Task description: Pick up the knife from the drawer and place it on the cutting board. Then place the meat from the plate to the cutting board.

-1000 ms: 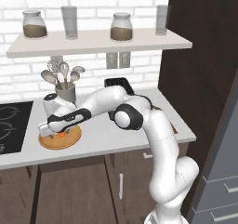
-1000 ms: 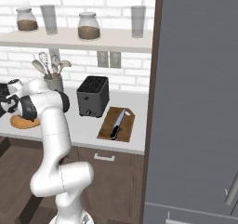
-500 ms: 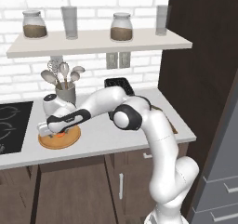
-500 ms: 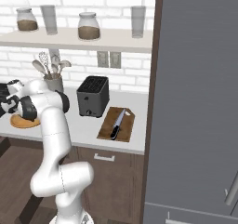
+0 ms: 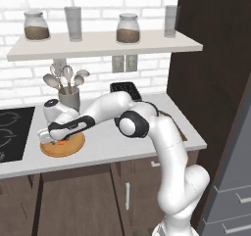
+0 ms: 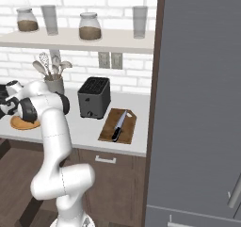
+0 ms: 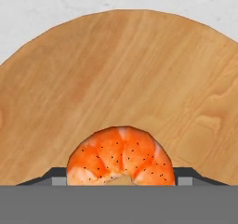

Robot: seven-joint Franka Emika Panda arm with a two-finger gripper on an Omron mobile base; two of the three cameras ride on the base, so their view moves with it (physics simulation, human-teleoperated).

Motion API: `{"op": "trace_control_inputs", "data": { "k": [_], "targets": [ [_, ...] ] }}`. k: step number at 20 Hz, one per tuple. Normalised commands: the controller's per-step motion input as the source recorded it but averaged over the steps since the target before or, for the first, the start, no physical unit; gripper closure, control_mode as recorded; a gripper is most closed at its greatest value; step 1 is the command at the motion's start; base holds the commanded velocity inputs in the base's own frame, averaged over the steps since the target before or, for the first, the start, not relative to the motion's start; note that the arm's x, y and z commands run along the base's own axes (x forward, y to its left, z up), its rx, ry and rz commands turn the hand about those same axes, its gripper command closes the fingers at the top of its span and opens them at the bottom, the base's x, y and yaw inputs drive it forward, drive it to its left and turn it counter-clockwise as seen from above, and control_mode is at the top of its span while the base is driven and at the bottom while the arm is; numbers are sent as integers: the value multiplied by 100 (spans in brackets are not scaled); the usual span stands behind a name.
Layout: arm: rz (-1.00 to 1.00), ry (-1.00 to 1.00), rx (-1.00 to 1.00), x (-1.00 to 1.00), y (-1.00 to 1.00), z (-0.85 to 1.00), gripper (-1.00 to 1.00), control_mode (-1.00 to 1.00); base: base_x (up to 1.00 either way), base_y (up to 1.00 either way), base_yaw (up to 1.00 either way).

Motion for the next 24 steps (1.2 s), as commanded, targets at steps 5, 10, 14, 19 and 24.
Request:
{"op": "trace_control_inputs", "data": {
  "k": [5,10,14,19,24],
  "targets": [
    [-1,0,0,0,0,-11,100,-100,0,0,0],
    [0,-2,0,-8,-1,-3,100,-100,0,0,0],
    [0,-13,0,-46,-13,8,100,-100,0,0,0],
    [0,-18,0,-64,-31,30,100,-100,0,0,0],
    [0,-11,7,-82,-68,53,100,-100,0,0,0]
  ]
}}
